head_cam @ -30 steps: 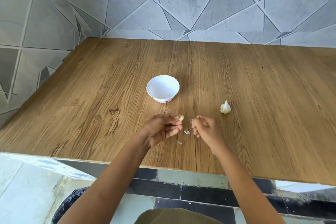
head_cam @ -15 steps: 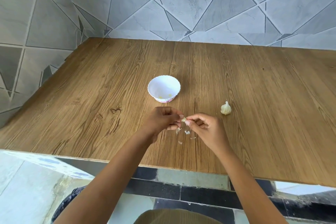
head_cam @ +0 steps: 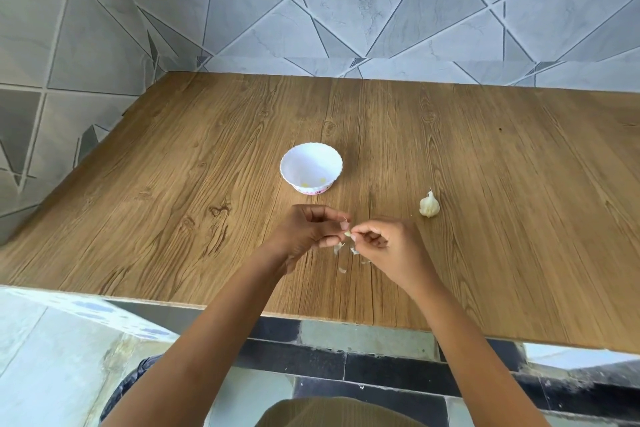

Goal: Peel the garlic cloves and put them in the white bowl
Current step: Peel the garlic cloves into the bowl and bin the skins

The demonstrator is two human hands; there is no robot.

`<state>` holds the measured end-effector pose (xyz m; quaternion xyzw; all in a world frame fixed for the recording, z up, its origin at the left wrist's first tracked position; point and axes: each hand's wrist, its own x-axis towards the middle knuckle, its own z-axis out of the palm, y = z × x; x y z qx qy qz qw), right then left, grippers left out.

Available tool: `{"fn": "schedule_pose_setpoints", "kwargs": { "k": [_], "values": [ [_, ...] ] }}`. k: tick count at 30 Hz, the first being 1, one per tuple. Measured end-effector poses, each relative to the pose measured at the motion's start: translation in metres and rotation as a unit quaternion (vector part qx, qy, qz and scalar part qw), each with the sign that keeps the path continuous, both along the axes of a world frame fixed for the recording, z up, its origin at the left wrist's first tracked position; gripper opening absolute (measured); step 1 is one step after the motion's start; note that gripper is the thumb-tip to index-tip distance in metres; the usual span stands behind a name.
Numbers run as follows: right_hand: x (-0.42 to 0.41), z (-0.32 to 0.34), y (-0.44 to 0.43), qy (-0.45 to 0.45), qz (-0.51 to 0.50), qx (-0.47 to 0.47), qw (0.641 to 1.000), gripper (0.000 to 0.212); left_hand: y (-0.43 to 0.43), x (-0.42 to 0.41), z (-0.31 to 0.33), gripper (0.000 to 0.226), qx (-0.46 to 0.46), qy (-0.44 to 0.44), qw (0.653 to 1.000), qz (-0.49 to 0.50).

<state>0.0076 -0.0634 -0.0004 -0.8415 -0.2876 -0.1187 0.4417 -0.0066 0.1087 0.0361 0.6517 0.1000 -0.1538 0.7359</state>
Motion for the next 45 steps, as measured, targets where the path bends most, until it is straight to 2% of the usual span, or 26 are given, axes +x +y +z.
{"fn": "schedule_pose_setpoints", "kwargs": {
  "k": [6, 13, 17, 21, 29, 32, 34, 35, 38, 42, 45],
  "values": [
    [-0.002, 0.001, 0.002, 0.017, -0.003, -0.004, 1.000, 0.006, -0.001, -0.003, -0.003, 0.010, -0.043, 0.043, 0.998, 0.010],
    [-0.003, 0.002, 0.004, 0.024, -0.020, -0.019, 0.999, 0.007, -0.001, -0.005, -0.006, 0.009, -0.048, 0.059, 0.997, 0.009],
    [-0.003, -0.001, 0.006, 0.091, -0.012, 0.029, 0.995, 0.011, -0.003, -0.006, -0.007, 0.012, -0.045, 0.071, 0.996, 0.005],
    [-0.002, -0.007, 0.005, 0.165, -0.045, 0.082, 0.982, 0.016, -0.004, -0.007, -0.008, 0.015, -0.052, 0.068, 0.996, -0.006],
    [-0.004, -0.015, 0.006, 0.151, -0.064, 0.046, 0.985, 0.025, 0.002, -0.005, -0.014, 0.009, 0.000, 0.023, 0.999, 0.024],
    [-0.008, -0.010, 0.012, 0.242, -0.031, 0.079, 0.966, 0.024, 0.000, -0.005, -0.016, 0.003, 0.033, -0.015, 0.998, 0.047],
    [-0.010, -0.008, 0.014, 0.315, -0.025, 0.144, 0.938, 0.017, -0.001, -0.005, -0.017, 0.002, 0.045, -0.040, 0.997, 0.048],
    [-0.011, -0.007, 0.015, 0.321, -0.031, 0.167, 0.932, 0.013, -0.002, -0.006, -0.017, 0.002, 0.052, -0.052, 0.996, 0.045],
    [-0.012, -0.007, 0.015, 0.259, -0.063, 0.163, 0.950, 0.014, -0.002, -0.007, -0.018, 0.006, 0.106, -0.091, 0.990, 0.030],
    [-0.011, -0.005, 0.017, 0.150, -0.094, 0.094, 0.980, 0.015, -0.002, -0.006, -0.019, 0.009, 0.161, -0.126, 0.979, 0.023],
    [-0.012, -0.005, 0.020, 0.073, -0.118, 0.051, 0.989, 0.010, -0.003, -0.005, -0.020, 0.008, 0.202, -0.153, 0.967, 0.023]
  ]
}}
